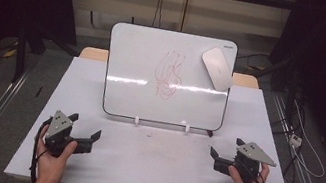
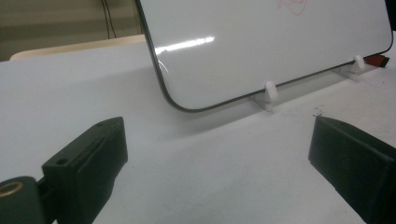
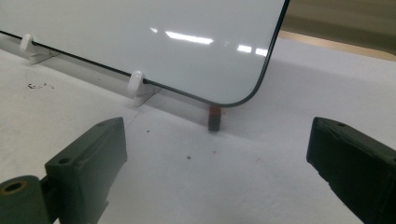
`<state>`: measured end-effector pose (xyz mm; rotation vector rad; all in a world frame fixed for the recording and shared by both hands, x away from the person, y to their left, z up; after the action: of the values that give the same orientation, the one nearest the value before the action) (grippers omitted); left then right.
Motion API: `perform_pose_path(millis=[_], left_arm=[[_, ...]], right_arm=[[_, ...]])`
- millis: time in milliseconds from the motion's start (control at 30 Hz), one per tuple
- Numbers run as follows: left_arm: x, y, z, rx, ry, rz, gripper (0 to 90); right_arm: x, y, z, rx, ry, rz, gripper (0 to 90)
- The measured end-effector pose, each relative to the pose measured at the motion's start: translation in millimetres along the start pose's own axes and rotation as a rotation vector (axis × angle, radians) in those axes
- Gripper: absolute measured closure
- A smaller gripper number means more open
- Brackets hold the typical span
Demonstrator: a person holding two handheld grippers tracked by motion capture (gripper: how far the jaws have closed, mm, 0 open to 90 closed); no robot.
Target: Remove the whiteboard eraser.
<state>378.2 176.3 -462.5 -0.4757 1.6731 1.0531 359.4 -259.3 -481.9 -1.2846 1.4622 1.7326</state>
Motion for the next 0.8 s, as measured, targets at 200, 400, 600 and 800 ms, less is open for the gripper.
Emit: perform_pose_path(millis=[200,400,600,800], left_arm=[[0.0,-2.6,-0.9,0.001,0.003,0.004,4.5],[1.0,-7.6,0.8,0.010,-0.014,0.023,4.5],[2.6,-11.5,0.1,0.027,-0.003,0.031,4.5],[2.4,-6.6,-0.3,0.028,-0.012,0.029,4.5]], right_arm=[[0.0,-2.6,0.7,-0.001,0.012,0.009,4.8],[-0.9,-6.0,-2.8,-0.004,0.005,0.024,5.3],[-4.4,-11.9,-4.1,0.006,0.016,0.038,6.5],[-16.0,-16.1,-2.2,0.026,0.034,0.018,6.4]])
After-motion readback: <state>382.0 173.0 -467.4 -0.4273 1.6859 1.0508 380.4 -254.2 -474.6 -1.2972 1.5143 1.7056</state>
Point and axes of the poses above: each handheld gripper's, and its own axes: y roughly backward along the jaws, x roughly out of its underside, z roughly to its left, the point moved 8 cm from there along -y, roughly forward along the jaws, and after that the axes turned 2 degrees about x, right-handed, at the moved point
